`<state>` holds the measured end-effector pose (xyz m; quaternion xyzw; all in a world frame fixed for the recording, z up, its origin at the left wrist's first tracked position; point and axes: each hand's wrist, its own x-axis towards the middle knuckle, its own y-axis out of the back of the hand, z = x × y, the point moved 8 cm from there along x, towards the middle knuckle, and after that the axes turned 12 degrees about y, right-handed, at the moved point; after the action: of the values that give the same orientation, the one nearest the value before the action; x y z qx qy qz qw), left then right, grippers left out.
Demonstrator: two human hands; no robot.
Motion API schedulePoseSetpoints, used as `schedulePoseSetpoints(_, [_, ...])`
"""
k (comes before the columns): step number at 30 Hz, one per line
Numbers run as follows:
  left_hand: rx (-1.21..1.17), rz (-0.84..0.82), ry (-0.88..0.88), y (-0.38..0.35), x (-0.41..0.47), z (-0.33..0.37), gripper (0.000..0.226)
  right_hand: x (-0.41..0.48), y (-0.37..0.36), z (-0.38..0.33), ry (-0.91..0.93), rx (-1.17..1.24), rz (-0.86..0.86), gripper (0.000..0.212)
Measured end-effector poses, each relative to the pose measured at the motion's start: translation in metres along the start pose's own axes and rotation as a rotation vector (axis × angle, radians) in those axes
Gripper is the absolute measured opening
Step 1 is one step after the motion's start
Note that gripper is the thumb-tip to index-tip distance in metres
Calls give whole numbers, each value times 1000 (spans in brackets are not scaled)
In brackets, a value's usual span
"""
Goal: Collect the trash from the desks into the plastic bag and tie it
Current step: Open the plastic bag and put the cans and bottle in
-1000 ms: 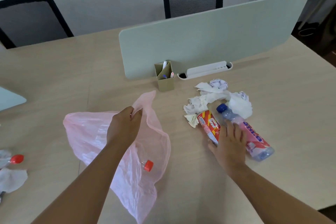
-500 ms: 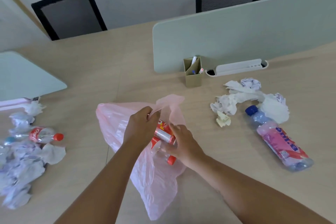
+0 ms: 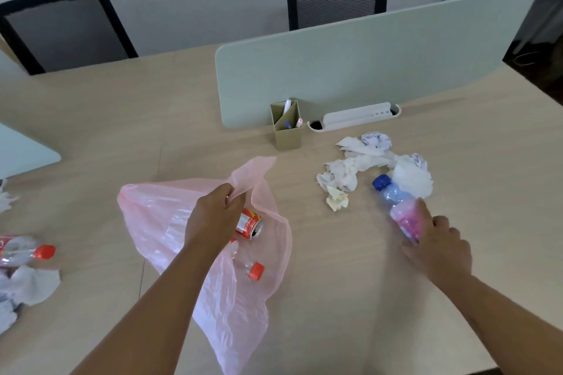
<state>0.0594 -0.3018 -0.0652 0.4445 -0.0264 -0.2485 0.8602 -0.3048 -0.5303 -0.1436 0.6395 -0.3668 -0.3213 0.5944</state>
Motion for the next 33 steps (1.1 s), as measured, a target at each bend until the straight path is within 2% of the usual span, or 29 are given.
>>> schedulePoseSetpoints(2, [27, 23, -15, 3, 2, 6, 35, -8, 1, -3, 30, 14, -20, 96])
schedulePoseSetpoints(4, [48, 53, -32, 11, 5, 10, 31, -14, 4, -32, 103, 111, -45, 87])
schedulePoseSetpoints(7, [22, 77, -38, 25, 9, 11, 28, -30, 4, -115, 375, 221, -123, 74])
schedulePoseSetpoints(10, [-7, 60, -47, 36, 9, 10, 31, -44, 12, -202, 638, 230, -120, 74])
schedulePoseSetpoints(13, [-8, 43, -45, 44, 5, 6, 31, -40, 20, -276, 780, 246, -61, 79])
schedulePoseSetpoints(15, [-2, 59, -37, 51, 3, 0, 33, -34, 14, -318, 840, 265, -84, 76])
schedulePoseSetpoints(18, [14, 82, -12, 59, 4, -8, 37, -19, -7, -347, 768, 325, -164, 67])
schedulePoseSetpoints(21, [23, 78, 9, 60, 8, -16, 39, -16, -25, -355, 775, 269, -220, 60])
schedulePoseSetpoints(25, [38, 73, -8, 52, 14, -18, 40, -8, -12, -337, 805, 304, -101, 55])
schedulePoseSetpoints(27, [43, 67, 3, 44, 20, -18, 39, 5, 2, -302, 767, 298, 53, 49])
schedulePoseSetpoints(29, [38, 62, 15, 34, 25, -16, 38, 29, 6, -249, 644, 265, 124, 53])
schedulePoseSetpoints(33, [0, 10, 15, 11, 34, -5, 36, 82, -14, -127, 247, 143, 24, 88])
